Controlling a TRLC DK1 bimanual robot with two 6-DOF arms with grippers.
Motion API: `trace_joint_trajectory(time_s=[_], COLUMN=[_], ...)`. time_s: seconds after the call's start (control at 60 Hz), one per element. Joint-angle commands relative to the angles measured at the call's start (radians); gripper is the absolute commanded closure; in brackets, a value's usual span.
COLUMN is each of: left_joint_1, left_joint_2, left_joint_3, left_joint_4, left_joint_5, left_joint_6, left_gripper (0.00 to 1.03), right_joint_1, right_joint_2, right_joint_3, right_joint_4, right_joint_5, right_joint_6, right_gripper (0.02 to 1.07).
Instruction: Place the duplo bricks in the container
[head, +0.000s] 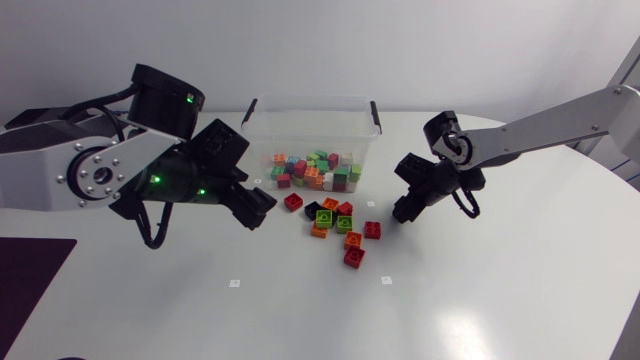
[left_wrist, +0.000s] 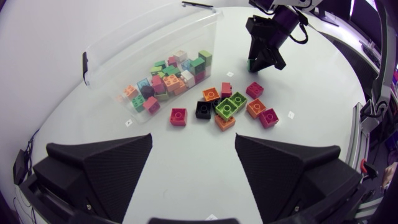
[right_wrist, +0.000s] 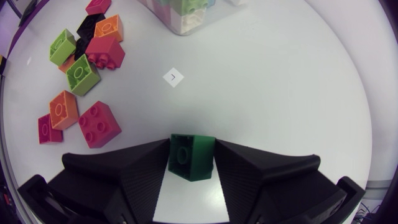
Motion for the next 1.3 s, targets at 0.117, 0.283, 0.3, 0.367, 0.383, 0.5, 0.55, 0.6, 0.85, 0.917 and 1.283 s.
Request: trace_joint_trajectory(time_s=[0.117, 0.283, 0.3, 0.367, 0.383, 0.5, 0.55, 0.6, 0.85, 0.917, 1.283], left_joint_1=[-0.017, -0.018, -0.018, -0.023, -0.025, -0.026, -0.031, -0.035, -0.043, -0.045, -0.054], left_joint_2=[0.015, 0.018, 0.018, 0.018, 0.018, 0.018, 0.018, 0.017, 0.015, 0.015, 0.017], left_joint_3=[-0.033, -0.034, -0.036, -0.036, -0.036, -0.041, -0.044, -0.047, -0.057, -0.062, -0.077], left_joint_4=[-0.004, 0.002, 0.000, 0.002, 0.000, 0.002, 0.002, 0.003, 0.005, 0.006, 0.017], left_joint_5=[-0.003, -0.006, -0.006, -0.011, -0.011, -0.011, -0.011, -0.011, -0.018, -0.022, -0.041], left_joint_6=[0.022, 0.025, 0.025, 0.023, 0.025, 0.023, 0.023, 0.025, 0.025, 0.025, 0.020], left_gripper=[0.11, 0.11, 0.11, 0.11, 0.11, 0.11, 0.11, 0.11, 0.11, 0.11, 0.11], right_joint_1=[-0.010, -0.008, -0.010, -0.010, -0.010, -0.010, -0.011, -0.019, -0.083, -0.122, -0.146], right_joint_2=[0.025, 0.021, 0.019, 0.005, 0.001, -0.027, -0.033, -0.038, -0.143, -0.145, -0.080], right_joint_3=[0.023, 0.008, 0.004, -0.009, -0.012, -0.040, -0.045, -0.051, -0.080, -0.051, 0.087], right_joint_4=[-0.032, -0.039, -0.039, -0.039, -0.039, -0.037, -0.032, -0.026, -0.031, -0.059, -0.260], right_joint_5=[0.006, 0.006, 0.006, 0.006, 0.006, 0.007, 0.007, 0.006, 0.013, 0.013, 0.217], right_joint_6=[-0.043, -0.054, -0.054, -0.054, -0.056, -0.059, -0.059, -0.056, -0.099, -0.112, 0.153], right_gripper=[0.63, 0.72, 0.72, 0.73, 0.73, 0.73, 0.73, 0.68, 0.12, 0.12, 0.13])
